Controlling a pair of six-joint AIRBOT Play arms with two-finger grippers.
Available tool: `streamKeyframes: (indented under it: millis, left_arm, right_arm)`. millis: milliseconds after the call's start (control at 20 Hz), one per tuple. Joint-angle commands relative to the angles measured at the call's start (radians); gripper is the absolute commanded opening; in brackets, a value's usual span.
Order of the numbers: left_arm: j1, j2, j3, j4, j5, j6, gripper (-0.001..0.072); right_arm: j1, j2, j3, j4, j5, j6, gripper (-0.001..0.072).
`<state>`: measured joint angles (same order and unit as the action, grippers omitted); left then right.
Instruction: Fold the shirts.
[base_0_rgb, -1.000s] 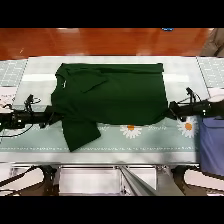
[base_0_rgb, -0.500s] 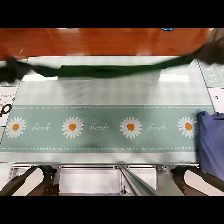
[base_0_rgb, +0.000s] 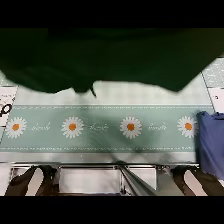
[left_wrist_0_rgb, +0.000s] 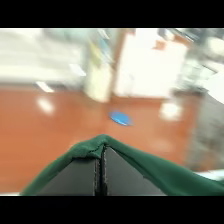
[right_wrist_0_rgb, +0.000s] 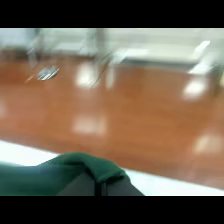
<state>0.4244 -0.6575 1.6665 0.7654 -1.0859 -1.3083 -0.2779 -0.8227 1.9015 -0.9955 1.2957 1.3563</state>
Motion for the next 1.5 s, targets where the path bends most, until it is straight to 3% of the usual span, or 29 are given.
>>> streamKeyframes:
  millis: [0, 150, 300, 450, 550, 700, 850, 1100, 1300, 1450]
  left_arm:
    - [-0.001, 0.168, 0.044, 0.33, -0.001, -0.099, 0.0015]
    - [-0.001, 0.264, 0.03, 0.482, -0.054, -0.171, 0.0015]
    - [-0.001, 0.292, -0.032, 0.49, -0.079, -0.174, 0.0015]
    - [-0.001, 0.257, -0.156, 0.483, -0.078, -0.236, 0.0015]
    - [-0.001, 0.198, -0.259, 0.403, -0.078, -0.238, 0.0015]
    - [-0.001, 0.051, -0.407, 0.197, -0.074, -0.134, 0.0015]
    - [-0.014, -0.161, -0.494, 0.078, -0.041, -0.037, 0.0015]
    - [-0.161, -0.6, -0.457, 0.079, 0.169, -0.009, 0.0015]
    - [-0.261, -0.917, -0.308, 0.079, 0.322, -0.042, 0.0015]
    - [-0.291, -1.063, -0.206, 0.079, 0.333, -0.085, 0.0015]
  right_arm:
    - [0.0, 0.127, 0.019, -0.134, 0.051, 0.04, 0.0025]
    - [0.0, 0.179, 0.018, -0.18, 0.129, 0.073, 0.0025]
    - [0.0, 0.183, 0.011, -0.174, 0.163, 0.077, 0.0025]
    - [0.001, 0.178, -0.089, -0.162, 0.154, 0.08, 0.0025]
    - [0.001, 0.157, -0.207, -0.13, 0.15, 0.074, 0.0025]
    - [0.001, 0.069, -0.402, -0.041, 0.064, 0.012, 0.0025]
    - [0.002, -0.118, -0.536, 0.07, 0.005, -0.06, 0.0025]
    - [0.002, -0.517, -0.542, 0.246, -0.193, -0.15, 0.0025]
    - [0.059, -0.848, -0.399, 0.282, -0.311, -0.105, 0.0025]
    - [0.094, -1.038, -0.232, 0.282, -0.304, -0.028, 0.0025]
